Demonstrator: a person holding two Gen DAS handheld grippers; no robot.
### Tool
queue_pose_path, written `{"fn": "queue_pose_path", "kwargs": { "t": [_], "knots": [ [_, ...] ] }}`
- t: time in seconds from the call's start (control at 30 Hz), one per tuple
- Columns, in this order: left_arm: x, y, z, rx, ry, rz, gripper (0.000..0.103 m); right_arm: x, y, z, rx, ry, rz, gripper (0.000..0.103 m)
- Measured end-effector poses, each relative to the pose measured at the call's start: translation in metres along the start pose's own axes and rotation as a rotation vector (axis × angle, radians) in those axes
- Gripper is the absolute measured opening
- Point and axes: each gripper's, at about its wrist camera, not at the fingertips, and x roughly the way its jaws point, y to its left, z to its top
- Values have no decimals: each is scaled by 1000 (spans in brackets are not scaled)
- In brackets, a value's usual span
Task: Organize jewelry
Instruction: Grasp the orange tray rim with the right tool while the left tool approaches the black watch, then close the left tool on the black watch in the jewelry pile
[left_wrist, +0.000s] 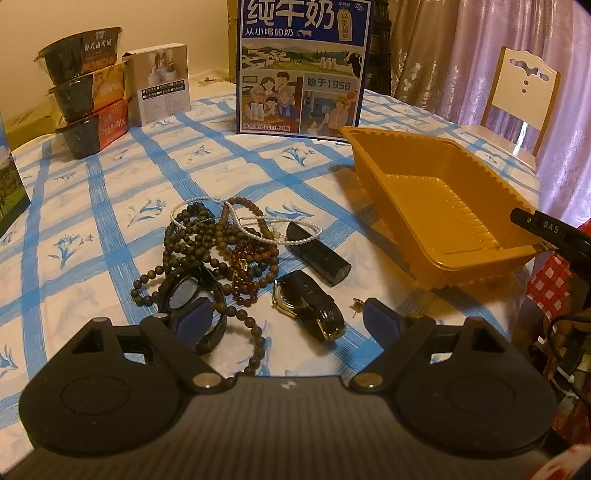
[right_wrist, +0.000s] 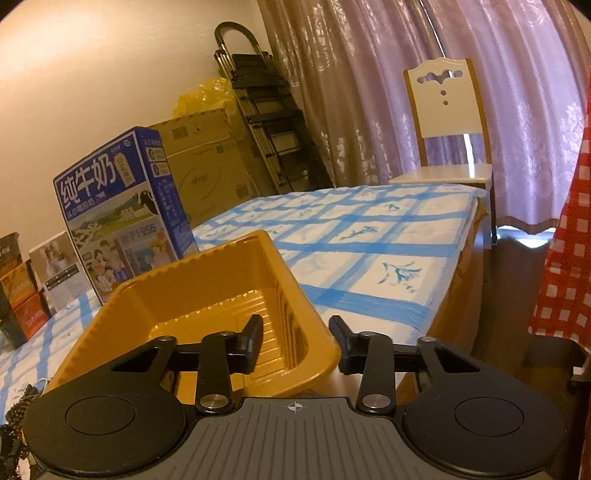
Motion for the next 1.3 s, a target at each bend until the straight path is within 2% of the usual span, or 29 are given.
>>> {"fn": "queue_pose_path", "kwargs": {
  "t": [0.1,0.17,0.33,0.47,0.7,1.3],
  "knots": [
    [2,-3,0,6,1,-1,87,5,1,-2,-13,2,2,31],
    [3,-4,-1,12,0,-1,87,6,0,-3,-19,-7,16,22],
    [5,-6,-2,15,7,-4,87,5,1,0,-40,-19,25,13],
    [7,-8,-3,26,9,-3,86,-1,3,5,-87,-24,29,11],
    [10,-12,-2,41,2,1,83,-9,16,9,-244,-23,4,5],
    [19,-17,3,54,8,1,73,-11,17,18,-238,-9,47,3]
  ]
}}
